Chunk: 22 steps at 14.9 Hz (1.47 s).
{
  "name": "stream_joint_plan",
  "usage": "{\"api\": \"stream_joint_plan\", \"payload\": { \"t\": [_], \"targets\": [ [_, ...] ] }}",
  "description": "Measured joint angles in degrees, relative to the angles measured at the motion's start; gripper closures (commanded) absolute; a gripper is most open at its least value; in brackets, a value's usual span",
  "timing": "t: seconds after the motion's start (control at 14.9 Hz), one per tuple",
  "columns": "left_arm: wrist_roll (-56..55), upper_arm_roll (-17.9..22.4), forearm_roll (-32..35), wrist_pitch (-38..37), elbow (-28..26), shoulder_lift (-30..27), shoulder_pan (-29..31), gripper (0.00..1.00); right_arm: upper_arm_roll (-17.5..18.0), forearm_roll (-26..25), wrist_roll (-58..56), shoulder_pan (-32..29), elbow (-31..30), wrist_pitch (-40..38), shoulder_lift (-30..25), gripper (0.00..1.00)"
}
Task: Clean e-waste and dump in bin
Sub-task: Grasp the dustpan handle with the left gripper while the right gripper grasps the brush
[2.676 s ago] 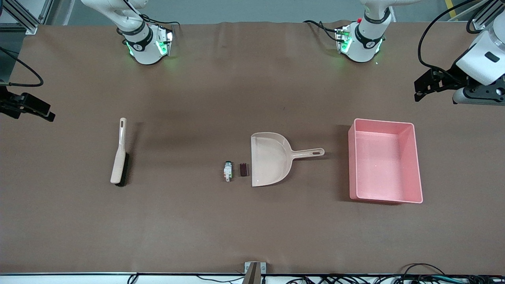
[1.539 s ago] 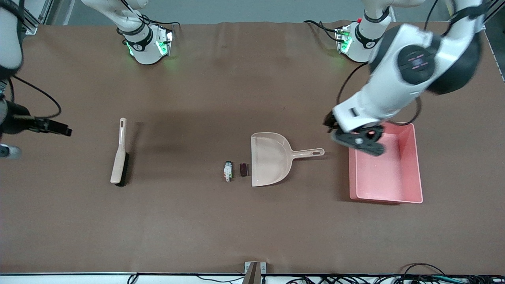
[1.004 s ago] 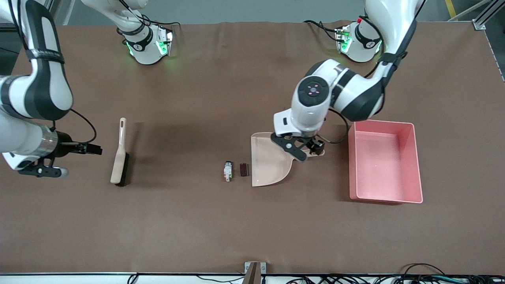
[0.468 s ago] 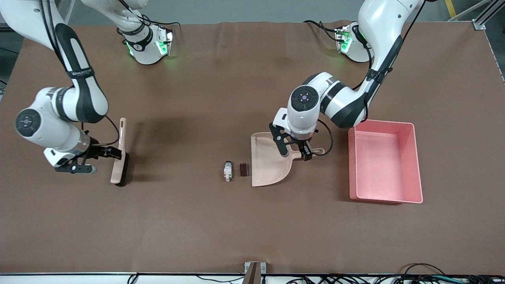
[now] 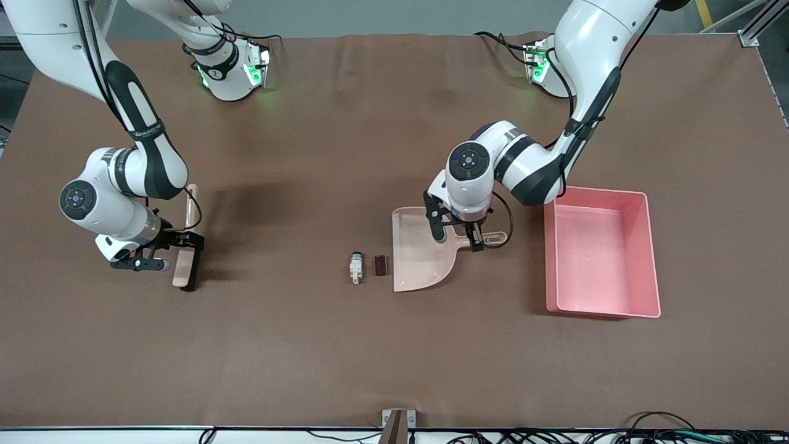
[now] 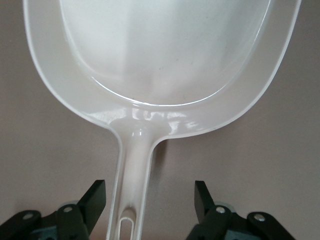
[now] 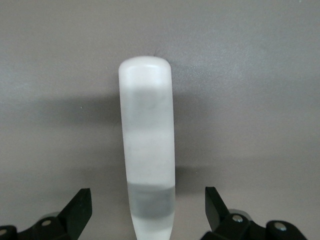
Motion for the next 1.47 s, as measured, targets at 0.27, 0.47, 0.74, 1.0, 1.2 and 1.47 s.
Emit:
{"api": "stream_joint_plan", "payload": {
  "t": [0.27, 0.47, 0.74, 1.0, 1.2, 1.47],
  "targets": [
    [2.16, 0.10, 0.51, 1.71, 0.04, 0.66, 0.36, 0.22, 0.00, 0.00, 0.00, 0.00, -0.19, -0.01, 0.21, 0.13],
    [2.94, 0.11, 0.91, 3.60, 0.05, 1.39, 0.78, 0.24, 0.00, 0.00, -0.02, 0.00, -0.25, -0.01, 0.32, 0.33],
    [2.95, 0.11, 4.43, 4.91, 0.17, 2.76, 0.79, 0.29, 0.00, 0.00, -0.05, 0.00, -0.25, -0.01, 0.32, 0.61],
    [3.00, 0.01, 5.00, 4.96, 0.18, 3.35, 0.44, 0.38, 0.00, 0.00, -0.09, 0.00, -0.24, -0.01, 0.32, 0.85],
    [3.49, -0.08, 5.95, 4.98, 0.42, 3.57, -0.01, 0.46, 0.08, 0.00, -0.36, 0.05, -0.08, -0.20, 0.32, 0.99],
    [3.91, -0.13, 6.56, 5.01, 1.19, 4.46, -0.29, 0.55, 0.59, 0.25, -0.53, 0.96, 4.47, -8.18, 0.29, 0.99]
  ]
}}
